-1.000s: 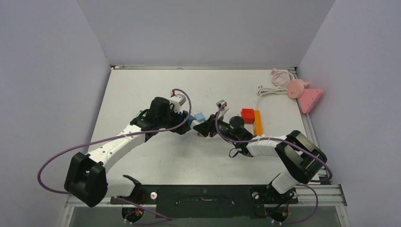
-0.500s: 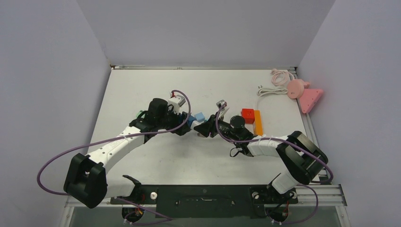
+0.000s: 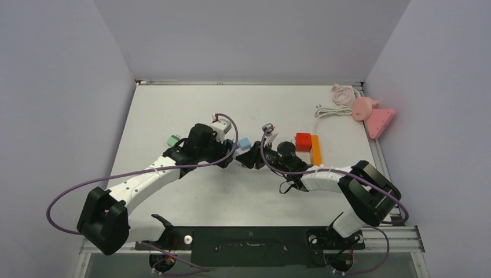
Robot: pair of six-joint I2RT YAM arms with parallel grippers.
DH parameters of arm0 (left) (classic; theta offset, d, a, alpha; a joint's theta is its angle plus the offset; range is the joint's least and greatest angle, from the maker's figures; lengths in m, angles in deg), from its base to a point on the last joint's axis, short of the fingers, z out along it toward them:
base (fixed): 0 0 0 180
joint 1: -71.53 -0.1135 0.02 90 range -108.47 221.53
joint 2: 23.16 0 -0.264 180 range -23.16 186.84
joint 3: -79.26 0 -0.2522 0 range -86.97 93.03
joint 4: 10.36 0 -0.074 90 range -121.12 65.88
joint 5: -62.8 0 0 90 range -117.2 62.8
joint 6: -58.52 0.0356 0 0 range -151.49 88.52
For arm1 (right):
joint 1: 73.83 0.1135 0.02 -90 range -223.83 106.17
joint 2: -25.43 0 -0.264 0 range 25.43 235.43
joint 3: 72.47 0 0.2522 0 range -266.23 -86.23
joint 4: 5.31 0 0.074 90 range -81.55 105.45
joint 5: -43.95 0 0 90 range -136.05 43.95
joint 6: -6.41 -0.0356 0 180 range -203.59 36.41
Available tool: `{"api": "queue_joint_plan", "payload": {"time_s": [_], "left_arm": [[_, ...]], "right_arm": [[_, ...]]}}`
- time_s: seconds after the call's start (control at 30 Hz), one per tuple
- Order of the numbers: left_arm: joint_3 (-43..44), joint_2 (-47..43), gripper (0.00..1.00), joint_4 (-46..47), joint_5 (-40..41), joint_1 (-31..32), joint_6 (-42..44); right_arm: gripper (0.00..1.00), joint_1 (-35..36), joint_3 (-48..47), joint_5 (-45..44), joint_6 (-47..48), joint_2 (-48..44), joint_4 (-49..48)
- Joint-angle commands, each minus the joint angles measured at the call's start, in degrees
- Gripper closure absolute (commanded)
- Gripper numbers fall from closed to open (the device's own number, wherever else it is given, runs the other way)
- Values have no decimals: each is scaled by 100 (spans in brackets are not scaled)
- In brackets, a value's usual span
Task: Pull the plug off the socket
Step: Remove the plug from the socket.
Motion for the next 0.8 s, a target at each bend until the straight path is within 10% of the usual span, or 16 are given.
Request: {"api": "queue_joint_plan", "payload": {"time_s": [0.0, 0.77], "left_arm": [[345, -79, 100, 49, 701, 51, 167], [181, -359, 100, 526, -1013, -409, -8]], "right_arm": [[95, 168, -280, -240, 139, -298, 137], [95, -311, -66, 142, 0, 34, -175]]}}
